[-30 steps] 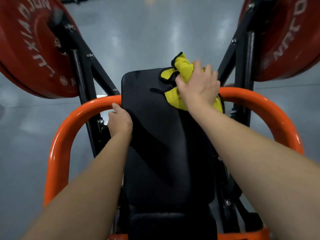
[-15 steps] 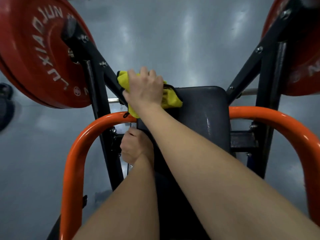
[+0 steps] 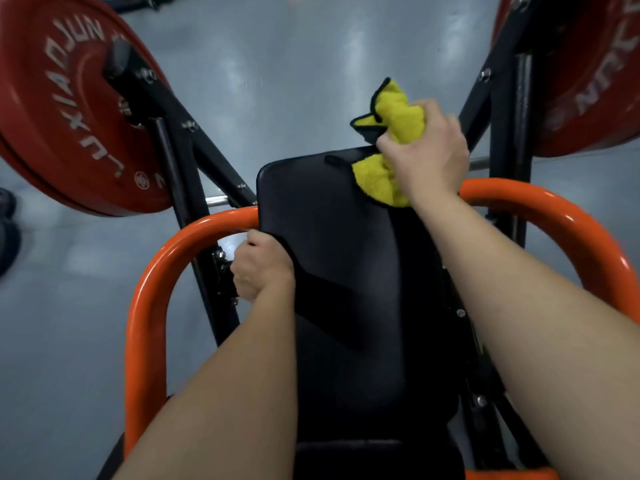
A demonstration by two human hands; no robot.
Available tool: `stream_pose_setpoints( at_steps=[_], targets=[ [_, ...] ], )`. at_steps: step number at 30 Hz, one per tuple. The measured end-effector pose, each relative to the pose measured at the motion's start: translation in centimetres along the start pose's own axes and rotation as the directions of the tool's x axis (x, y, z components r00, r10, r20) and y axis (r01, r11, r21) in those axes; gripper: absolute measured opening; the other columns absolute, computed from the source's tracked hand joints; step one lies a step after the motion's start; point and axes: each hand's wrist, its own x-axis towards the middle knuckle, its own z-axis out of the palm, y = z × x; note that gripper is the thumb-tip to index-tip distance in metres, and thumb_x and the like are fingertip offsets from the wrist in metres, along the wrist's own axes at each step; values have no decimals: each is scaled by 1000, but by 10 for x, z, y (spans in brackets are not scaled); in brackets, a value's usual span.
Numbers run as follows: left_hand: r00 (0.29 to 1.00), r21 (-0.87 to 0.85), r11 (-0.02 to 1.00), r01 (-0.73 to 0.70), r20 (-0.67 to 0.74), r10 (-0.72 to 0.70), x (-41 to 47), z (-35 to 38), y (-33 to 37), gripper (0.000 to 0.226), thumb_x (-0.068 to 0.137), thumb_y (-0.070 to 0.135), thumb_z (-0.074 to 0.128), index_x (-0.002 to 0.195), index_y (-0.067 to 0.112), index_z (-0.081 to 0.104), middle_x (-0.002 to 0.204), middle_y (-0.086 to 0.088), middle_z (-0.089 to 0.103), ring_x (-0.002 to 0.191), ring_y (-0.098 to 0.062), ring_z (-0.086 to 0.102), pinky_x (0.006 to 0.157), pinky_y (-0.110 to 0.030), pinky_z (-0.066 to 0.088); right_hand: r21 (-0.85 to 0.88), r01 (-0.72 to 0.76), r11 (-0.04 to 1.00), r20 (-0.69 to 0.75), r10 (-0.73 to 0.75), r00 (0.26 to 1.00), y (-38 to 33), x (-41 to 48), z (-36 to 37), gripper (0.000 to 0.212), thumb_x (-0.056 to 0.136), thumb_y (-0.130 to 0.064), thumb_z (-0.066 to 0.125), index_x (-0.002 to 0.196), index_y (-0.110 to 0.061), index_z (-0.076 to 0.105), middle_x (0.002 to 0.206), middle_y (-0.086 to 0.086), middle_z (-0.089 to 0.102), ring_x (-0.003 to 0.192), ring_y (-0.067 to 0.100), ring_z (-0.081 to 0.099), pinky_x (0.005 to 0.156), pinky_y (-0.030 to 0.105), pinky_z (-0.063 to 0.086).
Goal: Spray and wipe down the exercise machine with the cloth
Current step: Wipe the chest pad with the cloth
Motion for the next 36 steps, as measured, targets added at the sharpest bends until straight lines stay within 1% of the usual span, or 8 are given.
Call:
stream_pose_setpoints(
  at_steps=[5, 8, 11, 15, 21, 26, 31, 36],
  targets=[
    [994, -19, 995, -100, 44, 100, 6, 2, -9, 54, 104, 45, 28, 120, 15, 71, 124, -13, 68, 113, -38, 61, 93, -43, 45, 133, -116, 984, -83, 128, 988, 10, -34, -4, 50, 76, -55, 61, 121, -32, 59, 113, 3, 61, 107, 30, 59, 83, 36, 43],
    [921, -129, 913, -388, -24, 388, 5, 5, -17, 41, 106, 44, 37, 122, 15, 60, 125, -7, 60, 116, -30, 57, 89, -38, 42, 68, -53, 996, -117, 61, 991, 25, -78, -6, 54, 77, -55, 64, 126, -32, 58, 117, 4, 59, 112, 30, 56, 85, 39, 45],
    [631, -54, 628, -776, -69, 773, 2, 10, -37, 48, 101, 34, 52, 141, 8, 50, 138, -14, 50, 129, -29, 48, 107, -41, 41, 12, -31, 999, -112, 32, 993, 45, -121, -12, 57, 78, -55, 65, 129, -31, 58, 117, 5, 59, 112, 30, 54, 87, 40, 45],
    [344, 122, 331, -936, 107, 933, -4, 11, -74, 63, 107, 43, 40, 159, 8, 32, 166, -14, 27, 155, -30, 23, 122, -49, 30, -6, -73, 997, -142, 72, 987, 80, -193, -23, 55, 77, -50, 70, 125, -26, 62, 109, 10, 60, 105, 33, 55, 83, 43, 47],
    [352, 260, 254, -931, 471, 808, -16, -36, -61, 110, 87, 80, 49, 164, 9, 15, 171, -14, 8, 158, -30, 8, 125, -46, 21, -112, -54, 992, -180, 33, 983, 127, -290, -27, 52, 71, -38, 82, 116, -18, 65, 95, 13, 59, 89, 36, 56, 75, 47, 49],
    [442, 486, 15, -874, 779, 444, -42, -59, -14, 162, 56, 82, 79, 158, -6, -11, 166, -32, -9, 156, -46, -2, 126, -52, 21, -198, 68, 978, -28, -75, 997, 141, -320, -37, 54, 68, -43, 86, 112, -17, 69, 92, 10, 58, 82, 34, 57, 71, 47, 49],
    [386, 497, -340, -798, 855, 346, -56, -59, 8, 136, 71, 73, 77, 157, -11, 14, 164, -37, 8, 150, -57, 11, 123, -59, 23, -192, 117, 974, 28, -114, 993, 145, -304, -44, 54, 62, -47, 89, 105, -19, 69, 87, 6, 61, 79, 32, 61, 67, 44, 51],
    [399, 496, -381, -780, 864, 307, -52, -45, 13, 130, 64, 74, 81, 154, -6, 33, 159, -41, 20, 146, -62, 17, 120, -64, 26, -228, 250, 941, -55, -269, 962, 99, -213, -23, 52, 72, -58, 63, 106, -20, 69, 89, 9, 61, 82, 35, 59, 68, 43, 46]
  ],
)
